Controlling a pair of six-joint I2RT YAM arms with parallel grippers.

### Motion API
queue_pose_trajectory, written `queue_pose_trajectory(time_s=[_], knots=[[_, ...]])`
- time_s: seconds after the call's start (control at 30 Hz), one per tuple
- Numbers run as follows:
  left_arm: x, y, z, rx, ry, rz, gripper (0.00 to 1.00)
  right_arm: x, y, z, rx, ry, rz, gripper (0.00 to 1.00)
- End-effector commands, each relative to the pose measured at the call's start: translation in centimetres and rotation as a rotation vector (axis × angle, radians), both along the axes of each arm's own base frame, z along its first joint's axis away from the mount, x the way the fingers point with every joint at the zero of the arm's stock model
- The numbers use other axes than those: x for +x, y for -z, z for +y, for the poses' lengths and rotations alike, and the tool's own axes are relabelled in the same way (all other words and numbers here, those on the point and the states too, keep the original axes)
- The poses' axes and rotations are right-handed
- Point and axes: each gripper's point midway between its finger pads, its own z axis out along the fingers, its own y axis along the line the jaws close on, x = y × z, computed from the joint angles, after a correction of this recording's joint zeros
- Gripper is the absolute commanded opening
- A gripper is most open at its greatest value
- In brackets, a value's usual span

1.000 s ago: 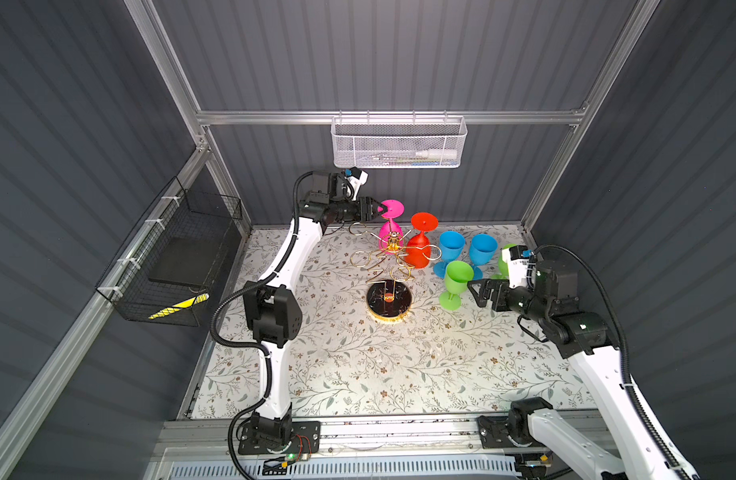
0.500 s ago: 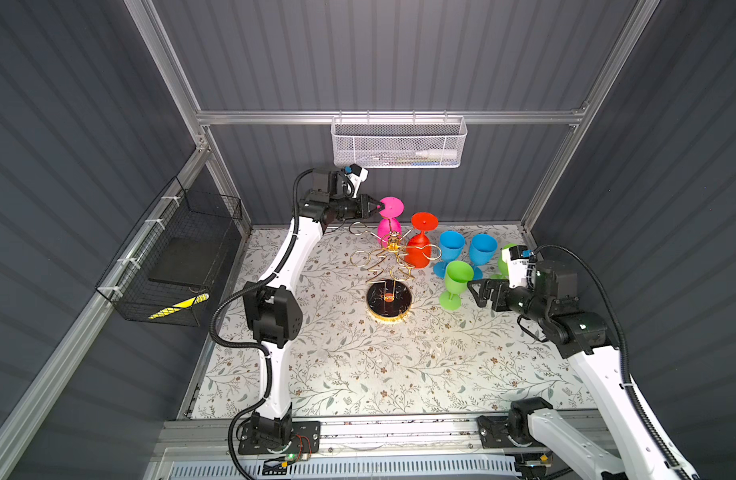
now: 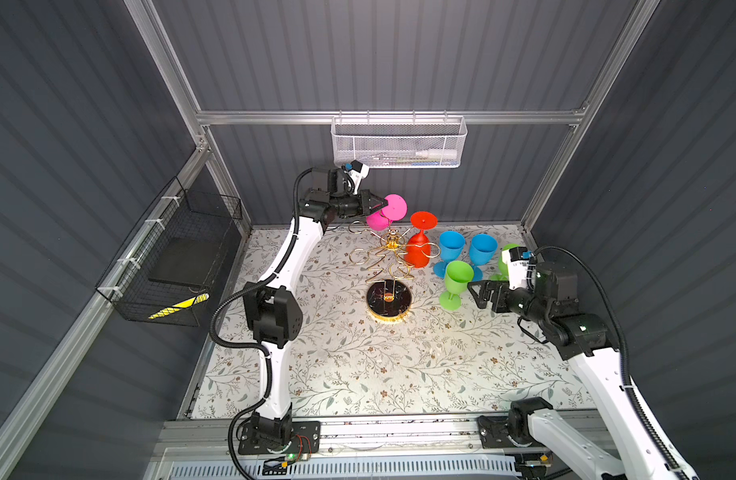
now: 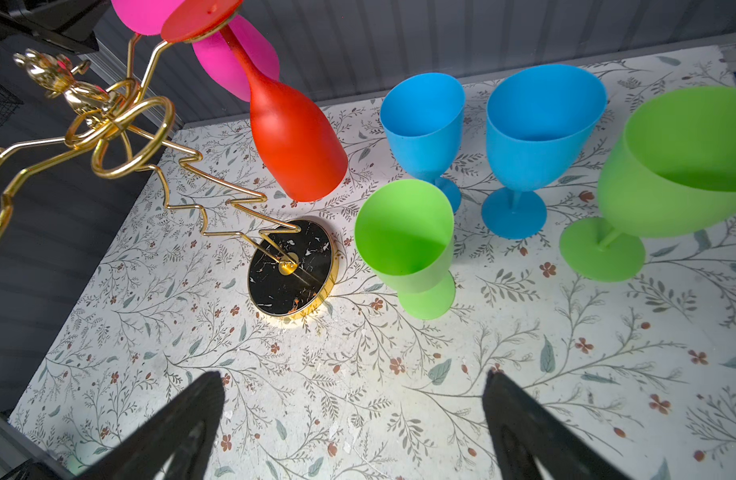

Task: Take the wine glass off the wine glass rack
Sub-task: 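Close the left gripper on the pink glass foot hanging on the rack, then lift the pink glass up off the rack hook with the left gripper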

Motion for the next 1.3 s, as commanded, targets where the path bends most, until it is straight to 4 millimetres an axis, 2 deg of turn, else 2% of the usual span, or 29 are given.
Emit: queue_pose_trajectory(time_s=[0.0, 0.47, 0.77, 1.1, 1.27], knots=[[-0.8, -1.6, 0.2, -0.042, 0.007, 0.002, 0.00, -0.3, 0.0, 0.0, -0.006, -0.007, -0.010, 0.99], [-1.5, -5.2, 0.6, -0.193, 0.048, 0.016, 0.00, -0.5, -0.3, -0.2, -0.008, -0.004, -0.017, 0.99], [-1.8, -6.7, 0.8, -0.227, 0.053, 0.005, 0.00, -0.5, -0.2, -0.1, -0.009, -0.006, -0.015, 0.99], [-1.7, -6.0, 0.8, -0.231, 0.051, 0.041, 0.00, -0.5, 0.1, -0.1, -0.016, -0.012, -0.013, 0.99], [-1.7, -5.0, 0.8, -0.202, 0.042, 0.072, 0.00, -0.6, 0.3, -0.1, -0.020, -0.012, -0.013, 0.99]])
